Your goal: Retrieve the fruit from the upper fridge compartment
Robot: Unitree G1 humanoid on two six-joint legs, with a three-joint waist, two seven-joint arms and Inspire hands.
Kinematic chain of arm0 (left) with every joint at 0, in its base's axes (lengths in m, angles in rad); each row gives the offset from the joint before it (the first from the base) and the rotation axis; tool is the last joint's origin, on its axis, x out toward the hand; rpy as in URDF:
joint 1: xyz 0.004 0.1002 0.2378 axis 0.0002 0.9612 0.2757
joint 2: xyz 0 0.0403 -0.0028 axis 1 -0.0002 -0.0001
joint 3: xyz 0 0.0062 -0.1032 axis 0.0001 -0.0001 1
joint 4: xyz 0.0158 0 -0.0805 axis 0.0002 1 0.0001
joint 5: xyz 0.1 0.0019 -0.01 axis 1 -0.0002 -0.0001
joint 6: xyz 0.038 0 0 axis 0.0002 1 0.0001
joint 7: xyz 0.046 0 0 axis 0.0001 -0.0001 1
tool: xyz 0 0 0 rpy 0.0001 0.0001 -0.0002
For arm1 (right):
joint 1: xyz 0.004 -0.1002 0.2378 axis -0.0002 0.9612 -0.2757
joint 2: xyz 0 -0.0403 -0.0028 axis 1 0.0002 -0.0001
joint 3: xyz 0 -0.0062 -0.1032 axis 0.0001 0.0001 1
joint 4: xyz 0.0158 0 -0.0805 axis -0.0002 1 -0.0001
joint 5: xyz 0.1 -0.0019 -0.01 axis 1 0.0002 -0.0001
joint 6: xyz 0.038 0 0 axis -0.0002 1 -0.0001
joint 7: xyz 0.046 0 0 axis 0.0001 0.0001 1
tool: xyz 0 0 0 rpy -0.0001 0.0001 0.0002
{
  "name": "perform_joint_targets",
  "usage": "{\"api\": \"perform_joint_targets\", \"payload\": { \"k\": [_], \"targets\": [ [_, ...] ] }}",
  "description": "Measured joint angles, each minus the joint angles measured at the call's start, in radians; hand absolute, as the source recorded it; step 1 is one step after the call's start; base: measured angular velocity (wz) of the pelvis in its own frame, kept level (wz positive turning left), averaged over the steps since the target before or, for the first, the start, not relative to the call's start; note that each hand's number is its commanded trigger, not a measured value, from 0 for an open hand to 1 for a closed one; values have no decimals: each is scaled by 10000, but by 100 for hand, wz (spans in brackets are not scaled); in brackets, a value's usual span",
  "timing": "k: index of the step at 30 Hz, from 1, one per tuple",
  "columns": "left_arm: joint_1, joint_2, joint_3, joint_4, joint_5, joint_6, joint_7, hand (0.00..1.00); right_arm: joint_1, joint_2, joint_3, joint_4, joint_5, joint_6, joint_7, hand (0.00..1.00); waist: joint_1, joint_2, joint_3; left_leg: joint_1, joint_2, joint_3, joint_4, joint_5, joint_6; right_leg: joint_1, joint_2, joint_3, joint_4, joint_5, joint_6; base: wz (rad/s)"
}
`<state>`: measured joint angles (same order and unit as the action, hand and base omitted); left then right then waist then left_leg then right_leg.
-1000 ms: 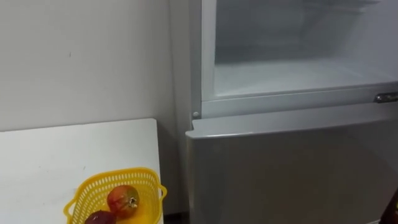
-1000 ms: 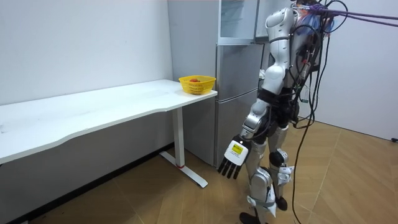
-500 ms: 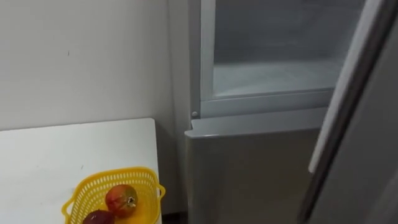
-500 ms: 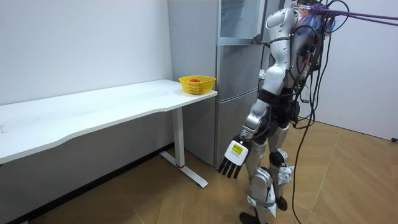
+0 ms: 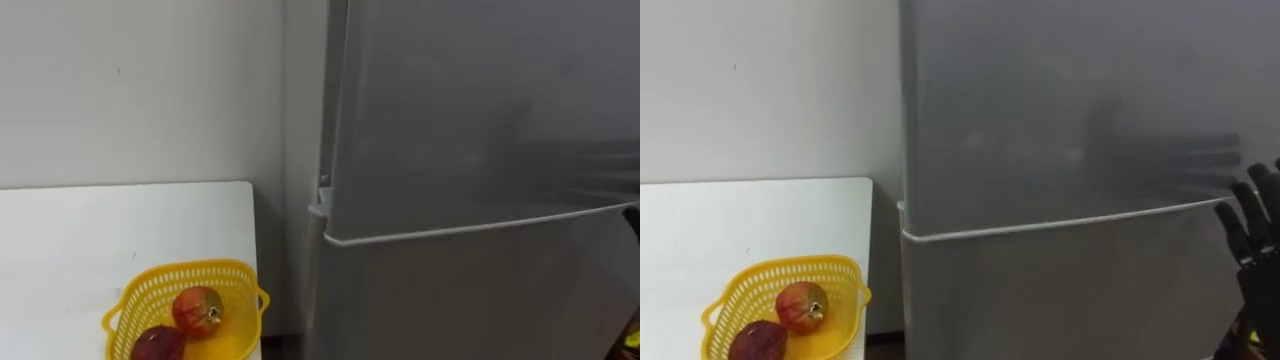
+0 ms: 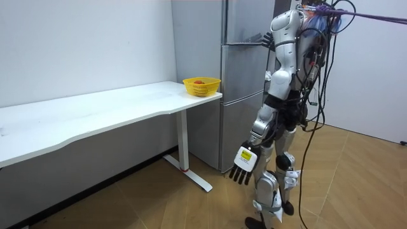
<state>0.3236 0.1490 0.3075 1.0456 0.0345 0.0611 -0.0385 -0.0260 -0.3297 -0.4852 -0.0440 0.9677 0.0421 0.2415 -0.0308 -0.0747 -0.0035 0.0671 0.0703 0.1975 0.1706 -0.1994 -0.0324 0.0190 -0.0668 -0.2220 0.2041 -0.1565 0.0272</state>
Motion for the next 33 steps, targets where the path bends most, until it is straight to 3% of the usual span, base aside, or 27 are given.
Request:
{"api": "perform_joint_targets", "payload": {
  "k": [5, 17, 24, 31, 33],
  "targets": [
    [11, 18, -122, 99, 2, 197, -183, 0, -137, -51, 59, 151, -1, 37, -22, 0, 39, 1, 2, -21, 1, -75, 86, 0, 0, 16, -9, -2, 11, 3, -6, 0],
    [12, 70, -184, 538, 3, 283, -137, 0, -287, -90, 114, 419, -136, 14, -24, 0, 72, -36, 9, -126, 37, -219, 171, -12, -18, 8, 22, -81, 2, 23, -54, 2],
    [14, 73, -186, 510, 8, 282, 144, 0, -285, -90, 115, 418, -115, 4, -49, 0, -103, 9, -25, -214, 31, -350, 215, -12, -19, 8, 29, -156, -30, 67, -60, 2],
    [14, 79, -156, 325, 160, 254, 417, 0, -284, -122, 122, 322, -235, 13, -718, 0, -128, 17, -52, -218, 22, -374, 263, -13, -18, 41, -6, -249, -14, 66, -59, 2],
    [19, 79, -158, 237, 164, 227, 574, 0, -285, -286, 119, 314, -521, 12, -1079, 0, -159, 25, -46, -216, 20, -375, 261, -13, -18, 49, -7, -252, -14, 66, -59, 0]
  ]
}}
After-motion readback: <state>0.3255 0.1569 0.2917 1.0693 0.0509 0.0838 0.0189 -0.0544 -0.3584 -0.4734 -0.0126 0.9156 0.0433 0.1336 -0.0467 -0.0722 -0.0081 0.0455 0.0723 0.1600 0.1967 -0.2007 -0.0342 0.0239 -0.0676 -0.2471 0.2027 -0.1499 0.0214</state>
